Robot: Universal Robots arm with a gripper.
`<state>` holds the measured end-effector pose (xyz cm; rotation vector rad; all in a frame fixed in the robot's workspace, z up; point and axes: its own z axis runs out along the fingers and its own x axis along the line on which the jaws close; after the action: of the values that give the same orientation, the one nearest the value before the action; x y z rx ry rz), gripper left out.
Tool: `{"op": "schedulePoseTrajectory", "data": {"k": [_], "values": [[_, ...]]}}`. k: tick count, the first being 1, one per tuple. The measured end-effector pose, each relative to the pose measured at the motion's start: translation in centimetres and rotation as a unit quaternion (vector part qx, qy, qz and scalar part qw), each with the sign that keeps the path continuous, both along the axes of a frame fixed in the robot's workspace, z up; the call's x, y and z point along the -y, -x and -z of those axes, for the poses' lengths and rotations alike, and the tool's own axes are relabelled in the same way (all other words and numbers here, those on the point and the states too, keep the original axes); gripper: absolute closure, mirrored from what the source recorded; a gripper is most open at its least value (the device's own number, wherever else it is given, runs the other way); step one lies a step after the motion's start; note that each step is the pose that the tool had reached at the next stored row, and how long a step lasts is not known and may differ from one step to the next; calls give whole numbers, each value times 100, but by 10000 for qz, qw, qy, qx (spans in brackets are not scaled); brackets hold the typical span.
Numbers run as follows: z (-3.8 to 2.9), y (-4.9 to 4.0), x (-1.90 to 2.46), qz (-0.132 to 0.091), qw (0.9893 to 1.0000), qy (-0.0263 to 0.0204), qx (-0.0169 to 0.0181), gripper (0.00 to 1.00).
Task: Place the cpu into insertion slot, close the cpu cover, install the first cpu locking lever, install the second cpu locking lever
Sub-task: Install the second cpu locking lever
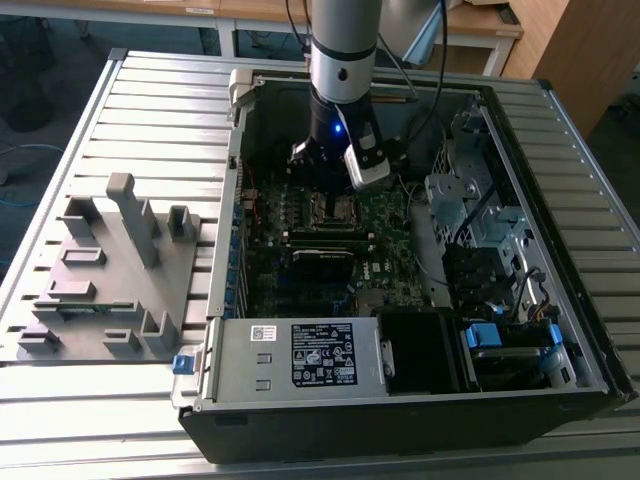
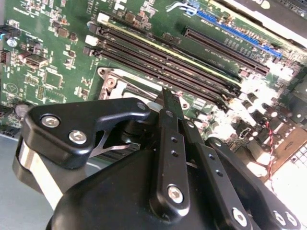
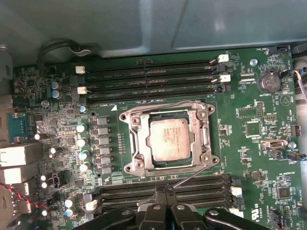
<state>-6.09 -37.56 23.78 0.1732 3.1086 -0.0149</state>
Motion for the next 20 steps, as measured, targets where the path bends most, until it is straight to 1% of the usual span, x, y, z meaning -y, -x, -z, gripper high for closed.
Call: {"op": "schedulePoseTrajectory", "data": {"k": [6, 11, 14, 20], "values": [[4, 9, 0, 1, 10000, -2, 3, 90], [23, 76, 0, -1, 10000, -1, 21, 90], [52, 98, 0, 0, 10000, 0, 24, 90], [137, 121, 0, 0, 10000, 5, 25, 90]]}}
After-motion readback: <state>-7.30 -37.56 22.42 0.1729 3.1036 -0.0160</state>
